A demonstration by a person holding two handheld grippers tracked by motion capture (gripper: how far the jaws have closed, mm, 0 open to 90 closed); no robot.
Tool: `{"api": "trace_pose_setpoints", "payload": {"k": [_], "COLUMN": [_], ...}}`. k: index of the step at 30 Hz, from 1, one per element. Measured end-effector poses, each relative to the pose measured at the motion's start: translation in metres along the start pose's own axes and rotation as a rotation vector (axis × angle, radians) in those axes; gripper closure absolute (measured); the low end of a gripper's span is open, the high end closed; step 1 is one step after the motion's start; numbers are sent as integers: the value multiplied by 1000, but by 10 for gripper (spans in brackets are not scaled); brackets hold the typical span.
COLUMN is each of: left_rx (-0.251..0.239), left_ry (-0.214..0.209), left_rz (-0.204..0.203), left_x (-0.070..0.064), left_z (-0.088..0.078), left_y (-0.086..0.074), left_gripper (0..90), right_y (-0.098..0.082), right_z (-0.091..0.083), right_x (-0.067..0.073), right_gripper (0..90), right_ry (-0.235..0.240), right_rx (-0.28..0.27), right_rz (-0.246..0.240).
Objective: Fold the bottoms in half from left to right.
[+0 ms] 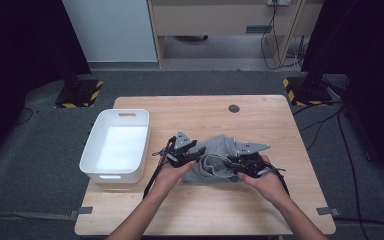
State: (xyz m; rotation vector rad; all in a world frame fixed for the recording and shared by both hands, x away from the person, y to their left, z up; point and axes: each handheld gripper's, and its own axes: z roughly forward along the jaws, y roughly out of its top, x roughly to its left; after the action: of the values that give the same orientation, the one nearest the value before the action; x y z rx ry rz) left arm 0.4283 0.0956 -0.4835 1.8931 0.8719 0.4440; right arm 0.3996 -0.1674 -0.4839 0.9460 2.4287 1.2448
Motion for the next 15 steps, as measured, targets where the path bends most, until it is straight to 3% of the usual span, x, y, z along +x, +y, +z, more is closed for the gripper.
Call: {"api": "trace_pose_setpoints", "payload": {"k": [4, 11, 15], "left_rx": [23, 38, 45], "left_ry": [-15, -38, -63], "left_rz": [17, 26, 41], "left_x": [3, -5, -12], "left_z": [7, 11, 10], "left_y": [-4, -9, -11], "left_gripper": [525, 530, 531], "right_y": [-3, -7, -10], "right_z": [-1, -5, -9], "right_x": [1, 1, 2], "right_gripper": [742, 749, 697], "right_ry": [12, 22, 31], "right_rx": [-3, -12, -15], "right_rz": [-11, -9, -9]}}
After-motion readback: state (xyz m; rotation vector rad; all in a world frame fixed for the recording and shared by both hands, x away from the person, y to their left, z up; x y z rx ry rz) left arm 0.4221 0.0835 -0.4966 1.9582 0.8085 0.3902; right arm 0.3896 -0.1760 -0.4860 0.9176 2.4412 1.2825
